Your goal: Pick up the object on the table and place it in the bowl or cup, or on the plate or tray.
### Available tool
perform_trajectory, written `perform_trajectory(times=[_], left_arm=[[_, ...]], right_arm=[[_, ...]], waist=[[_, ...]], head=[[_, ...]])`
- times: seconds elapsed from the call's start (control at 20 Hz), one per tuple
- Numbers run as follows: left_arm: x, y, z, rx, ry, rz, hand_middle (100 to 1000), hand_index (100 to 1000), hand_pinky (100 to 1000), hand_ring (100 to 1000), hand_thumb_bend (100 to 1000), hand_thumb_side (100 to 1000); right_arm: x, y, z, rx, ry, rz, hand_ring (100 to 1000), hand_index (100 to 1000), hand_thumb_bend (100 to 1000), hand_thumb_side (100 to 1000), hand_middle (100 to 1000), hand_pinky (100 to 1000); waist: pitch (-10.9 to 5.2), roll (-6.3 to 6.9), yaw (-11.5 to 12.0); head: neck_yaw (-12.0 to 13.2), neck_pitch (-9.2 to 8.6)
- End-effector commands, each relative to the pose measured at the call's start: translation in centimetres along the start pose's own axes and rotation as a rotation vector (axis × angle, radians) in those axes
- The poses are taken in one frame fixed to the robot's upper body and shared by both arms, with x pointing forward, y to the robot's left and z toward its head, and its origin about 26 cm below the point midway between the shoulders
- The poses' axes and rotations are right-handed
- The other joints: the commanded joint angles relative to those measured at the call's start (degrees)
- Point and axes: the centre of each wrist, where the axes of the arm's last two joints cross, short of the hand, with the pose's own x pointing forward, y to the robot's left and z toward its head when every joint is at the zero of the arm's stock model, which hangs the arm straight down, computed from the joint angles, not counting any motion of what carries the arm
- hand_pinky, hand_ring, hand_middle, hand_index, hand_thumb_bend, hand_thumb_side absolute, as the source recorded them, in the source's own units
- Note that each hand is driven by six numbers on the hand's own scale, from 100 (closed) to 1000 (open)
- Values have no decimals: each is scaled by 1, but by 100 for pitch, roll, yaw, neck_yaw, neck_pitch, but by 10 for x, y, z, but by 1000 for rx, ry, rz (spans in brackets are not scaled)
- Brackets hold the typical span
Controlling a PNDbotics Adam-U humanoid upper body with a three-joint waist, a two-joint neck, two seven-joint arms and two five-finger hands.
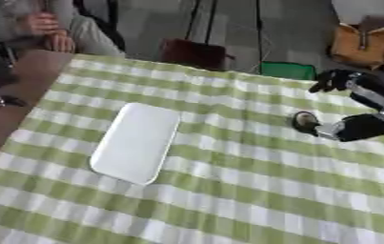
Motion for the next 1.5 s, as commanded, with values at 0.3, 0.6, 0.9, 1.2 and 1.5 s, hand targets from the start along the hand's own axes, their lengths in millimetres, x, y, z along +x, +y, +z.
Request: perform_trajectory(times=[0.3, 0.6, 0.9, 1.2, 1.5], left_arm=[[13, -1, -7, -27, -51, 7, 855, 781, 612, 824, 484, 781], [16, -3, -8, -36, -62, 11, 854, 781, 612, 823, 484, 781], [19, -4, -10, -44, -74, 18, 854, 781, 613, 823, 487, 780], [19, -5, -10, -46, -75, 21, 853, 781, 613, 823, 485, 782], [20, -5, -10, -46, -77, 23, 853, 781, 613, 823, 485, 783]], right_arm=[[-35, -8, 0, 110, 137, 85, 913, 866, 532, 299, 960, 936], [-48, -11, 7, 96, 201, 100, 918, 877, 463, 345, 965, 937], [-52, -11, 9, 60, 251, 134, 919, 872, 455, 360, 963, 935], [-59, 0, 9, 94, 281, 124, 923, 865, 444, 369, 965, 937], [-62, 7, 8, 119, 285, 113, 923, 857, 438, 369, 964, 936]], waist=[[-84, -24, 190], [-65, -32, 328], [-36, -35, 425], [-9, -34, 459], [26, -21, 479]], head=[[-160, -89], [-242, -154], [-320, -186], [-339, -194], [-348, -200]])
